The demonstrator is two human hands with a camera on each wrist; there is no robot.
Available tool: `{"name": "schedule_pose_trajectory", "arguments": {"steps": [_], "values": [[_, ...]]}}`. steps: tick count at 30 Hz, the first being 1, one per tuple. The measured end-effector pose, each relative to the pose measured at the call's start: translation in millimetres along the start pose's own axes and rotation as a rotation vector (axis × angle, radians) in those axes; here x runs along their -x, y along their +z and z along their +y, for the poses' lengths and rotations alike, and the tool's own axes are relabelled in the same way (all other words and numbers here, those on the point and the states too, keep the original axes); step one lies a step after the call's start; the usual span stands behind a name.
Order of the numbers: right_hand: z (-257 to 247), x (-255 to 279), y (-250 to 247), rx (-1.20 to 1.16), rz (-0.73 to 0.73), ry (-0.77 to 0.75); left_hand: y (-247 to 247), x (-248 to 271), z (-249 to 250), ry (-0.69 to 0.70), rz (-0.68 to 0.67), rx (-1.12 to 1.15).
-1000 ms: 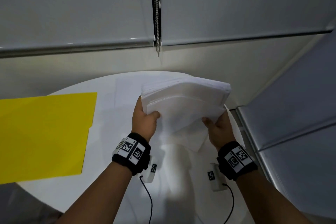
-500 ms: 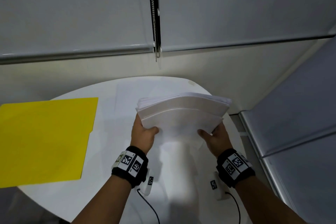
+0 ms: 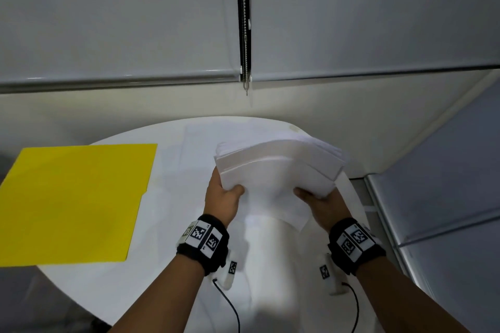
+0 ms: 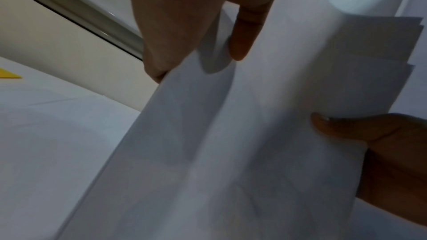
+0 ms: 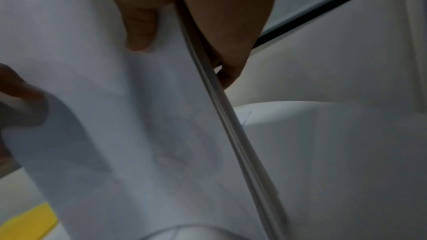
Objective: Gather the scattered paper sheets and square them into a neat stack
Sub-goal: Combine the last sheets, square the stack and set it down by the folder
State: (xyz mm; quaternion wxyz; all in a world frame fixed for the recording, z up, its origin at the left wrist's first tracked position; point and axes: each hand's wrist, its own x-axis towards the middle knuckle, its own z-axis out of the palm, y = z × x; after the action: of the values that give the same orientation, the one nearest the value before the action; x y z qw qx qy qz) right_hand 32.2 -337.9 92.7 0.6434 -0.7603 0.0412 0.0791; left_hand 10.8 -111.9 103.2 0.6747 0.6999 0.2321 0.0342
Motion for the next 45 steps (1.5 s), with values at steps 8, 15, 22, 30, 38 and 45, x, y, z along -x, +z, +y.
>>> {"name": "schedule_pose_trajectory", "arguments": {"steps": [8,15,22,30,38,45], "values": [[26.5,20.4,4.5,-0.112,0.07,0.06,4.5,17.7,-24.2,-0.045,-0.045,-0.077],[21.3,15.4,-11.3,-0.136,0.086,0.081,7.1,19.8,-30.0,0.032,-0.15,-0.292],[67.5,41.5,-33.9,-0.172,0.04,0.27,-72.8,10.1,-97.6,-0.431,0.288,-0.786],[128.3,47.4,-17.9,-0.011,0.011,0.451,-86.4,20.0,-144.0,-0.636,0.4,-0.906],[141.8,43.4,-19.1,0.024,-0.004,0.501,-95.4,24.6,-140.9,-0.583,0.304,-0.842],[136.5,44.3,-26.1,0.012,0.026,0.524,-110.3,5.1,-125.4,-0.367,0.274,-0.788]]}}
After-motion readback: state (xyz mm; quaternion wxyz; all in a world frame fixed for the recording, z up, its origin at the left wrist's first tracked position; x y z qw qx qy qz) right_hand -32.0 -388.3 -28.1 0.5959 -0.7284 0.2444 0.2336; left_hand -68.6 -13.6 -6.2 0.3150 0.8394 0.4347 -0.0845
